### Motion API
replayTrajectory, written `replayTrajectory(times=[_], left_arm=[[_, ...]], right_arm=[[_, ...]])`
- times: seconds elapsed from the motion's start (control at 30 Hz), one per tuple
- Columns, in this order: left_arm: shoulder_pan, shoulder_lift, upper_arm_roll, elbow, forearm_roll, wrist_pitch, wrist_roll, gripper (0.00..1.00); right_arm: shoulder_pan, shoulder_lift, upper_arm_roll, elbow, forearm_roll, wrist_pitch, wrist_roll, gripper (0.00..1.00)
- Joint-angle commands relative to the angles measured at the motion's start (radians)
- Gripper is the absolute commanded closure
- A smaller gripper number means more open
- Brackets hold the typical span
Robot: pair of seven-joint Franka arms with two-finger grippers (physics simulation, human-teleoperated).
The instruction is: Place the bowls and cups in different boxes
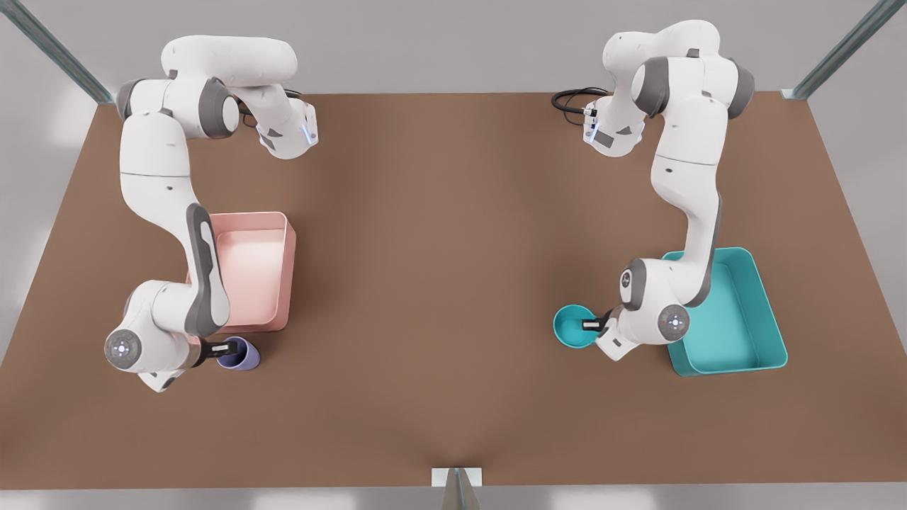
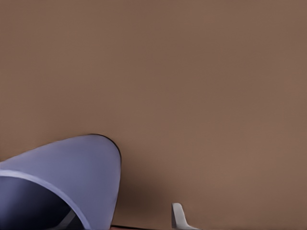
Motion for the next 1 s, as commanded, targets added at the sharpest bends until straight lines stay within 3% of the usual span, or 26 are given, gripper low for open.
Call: replayTrajectory(times=[0.0, 0.07, 0.13, 0.2, 0.33, 0.47, 0.6, 0.77, 0.8, 0.87, 0.97], left_arm=[[0.001, -0.007, 0.001, 0.004, -0.012, -0.004, 0.013, 0.79], [0.001, -0.04, 0.003, 0.025, -0.003, -0.087, 0.014, 0.79], [0.001, -0.083, 0.019, 0.025, 0.006, -0.13, 0.013, 0.79], [0.028, -0.224, 0.104, 0.025, 0.095, -0.248, 0.014, 0.79], [0.231, -0.281, 0.188, 0.014, 0.135, -0.299, 0.183, 0.79], [0.241, -0.275, 0.262, -0.044, 0.196, -0.246, 0.247, 0.79], [0.241, -0.196, 0.26, -0.17, 0.19, 0.011, 0.247, 0.79], [0.246, -0.151, 0.257, -0.168, 0.173, 0.03, 0.247, 0.76], [0.246, -0.145, 0.257, -0.168, 0.173, 0.03, 0.249, 0.57], [0.246, -0.145, 0.256, -0.165, 0.173, 0.028, 0.284, 0.0], [0.243, -0.247, 0.26, -0.134, 0.207, -0.088, 0.281, 0.0]], right_arm=[[0.0, -0.001, 0.0, 0.001, -0.001, 0.004, -0.013, 0.56], [0.009, -0.001, 0.0, 0.001, -0.005, 0.004, -0.013, 0.78], [0.011, -0.002, 0.0, 0.005, -0.007, 0.004, -0.013, 0.79], [0.012, -0.011, 0.001, 0.011, 0.001, -0.004, -0.017, 0.79], [0.005, -0.111, 0.032, 0.016, 0.019, -0.052, -0.034, 0.79], [-0.004, -0.311, 0.028, -0.007, 0.064, -0.375, -0.086, 0.79], [-0.029, -0.547, 0.018, -0.272, 0.008, -0.381, -0.091, 0.79], [-0.029, -0.573, 0.018, -0.473, -0.058, -0.216, -0.082, 0.79], [-0.027, -0.561, 0.018, -0.509, -0.058, -0.135, -0.08, 0.79], [-0.027, -0.509, 0.018, -0.533, -0.058, -0.024, -0.077, 0.79], [-0.027, -0.432, 0.02, -0.532, -0.054, 0.122, -0.077, 0.79]])
